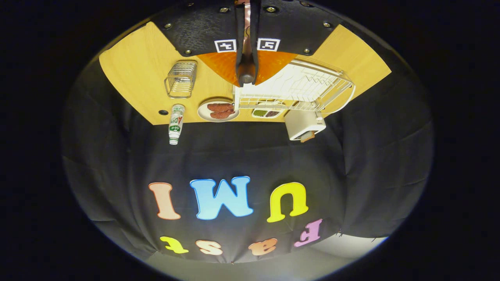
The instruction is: Take the plate from the dish rack, then take the spoon from the basket and place it into the plate.
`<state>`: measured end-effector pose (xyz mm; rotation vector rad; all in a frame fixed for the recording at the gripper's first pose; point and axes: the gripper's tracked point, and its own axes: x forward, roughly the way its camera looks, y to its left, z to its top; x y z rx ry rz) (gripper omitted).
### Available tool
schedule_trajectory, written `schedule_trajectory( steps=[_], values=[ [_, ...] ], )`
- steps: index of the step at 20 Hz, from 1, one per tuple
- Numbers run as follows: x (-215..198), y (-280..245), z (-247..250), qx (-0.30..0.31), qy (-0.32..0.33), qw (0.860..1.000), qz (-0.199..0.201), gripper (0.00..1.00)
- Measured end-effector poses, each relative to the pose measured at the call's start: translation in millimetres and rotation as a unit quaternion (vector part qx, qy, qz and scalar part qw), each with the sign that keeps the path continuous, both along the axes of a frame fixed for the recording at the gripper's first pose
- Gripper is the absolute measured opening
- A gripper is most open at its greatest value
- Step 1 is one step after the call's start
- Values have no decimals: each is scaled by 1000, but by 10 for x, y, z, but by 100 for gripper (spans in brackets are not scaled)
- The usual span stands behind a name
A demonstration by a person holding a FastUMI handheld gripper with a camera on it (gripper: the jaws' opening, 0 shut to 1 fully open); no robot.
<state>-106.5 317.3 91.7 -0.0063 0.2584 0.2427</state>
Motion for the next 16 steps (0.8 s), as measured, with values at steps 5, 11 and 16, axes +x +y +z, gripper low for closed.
schedule_trajectory(
  steps=[5,11,16],
  values=[
    [82,317,-249,-3,17,1000,21,6],
    [130,541,-405,-4,31,998,47,14],
    [81,485,-245,-12,19,998,51,15]
  ],
)
